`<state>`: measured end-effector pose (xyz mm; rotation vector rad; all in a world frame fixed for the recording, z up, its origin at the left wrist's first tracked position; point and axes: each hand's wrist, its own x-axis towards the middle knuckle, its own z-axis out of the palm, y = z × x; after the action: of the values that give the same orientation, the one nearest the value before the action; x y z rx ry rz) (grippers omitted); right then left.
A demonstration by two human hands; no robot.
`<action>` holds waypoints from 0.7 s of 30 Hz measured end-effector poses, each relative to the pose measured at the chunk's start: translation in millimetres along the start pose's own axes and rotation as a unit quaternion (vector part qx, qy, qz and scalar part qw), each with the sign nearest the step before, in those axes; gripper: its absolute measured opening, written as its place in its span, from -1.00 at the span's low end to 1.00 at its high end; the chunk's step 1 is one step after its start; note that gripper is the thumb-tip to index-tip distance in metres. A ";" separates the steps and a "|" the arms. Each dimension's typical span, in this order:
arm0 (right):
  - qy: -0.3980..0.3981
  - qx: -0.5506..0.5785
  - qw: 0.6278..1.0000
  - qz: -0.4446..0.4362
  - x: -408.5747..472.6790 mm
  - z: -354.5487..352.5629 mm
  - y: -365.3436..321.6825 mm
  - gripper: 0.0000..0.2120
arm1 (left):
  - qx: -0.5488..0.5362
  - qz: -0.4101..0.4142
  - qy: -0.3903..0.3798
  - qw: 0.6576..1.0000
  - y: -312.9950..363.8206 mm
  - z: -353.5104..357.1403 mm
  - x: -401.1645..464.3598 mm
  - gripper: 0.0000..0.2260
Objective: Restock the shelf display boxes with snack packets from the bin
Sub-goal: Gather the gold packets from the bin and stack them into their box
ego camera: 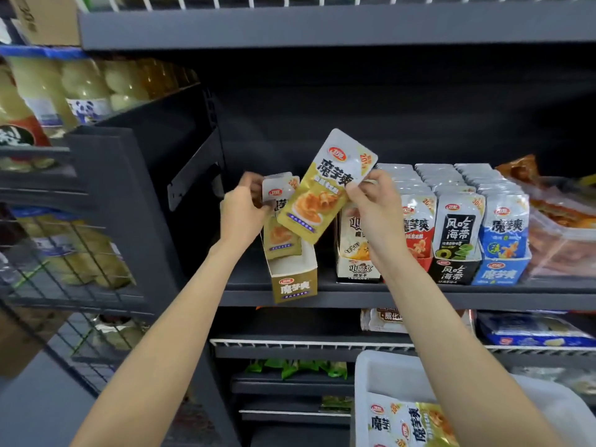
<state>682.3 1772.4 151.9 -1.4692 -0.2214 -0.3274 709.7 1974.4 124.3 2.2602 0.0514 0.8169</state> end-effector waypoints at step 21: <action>-0.048 -0.611 0.780 -0.127 16.3 76.7 39.3 -0.59 | -0.112 -0.034 -0.043 0.992 -12.6 -4.4 -11.0 -0.55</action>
<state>715.2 1850.0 127.9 -2.7704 -0.3093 -0.6875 700.9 1983.6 112.6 2.0674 -0.0022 0.6546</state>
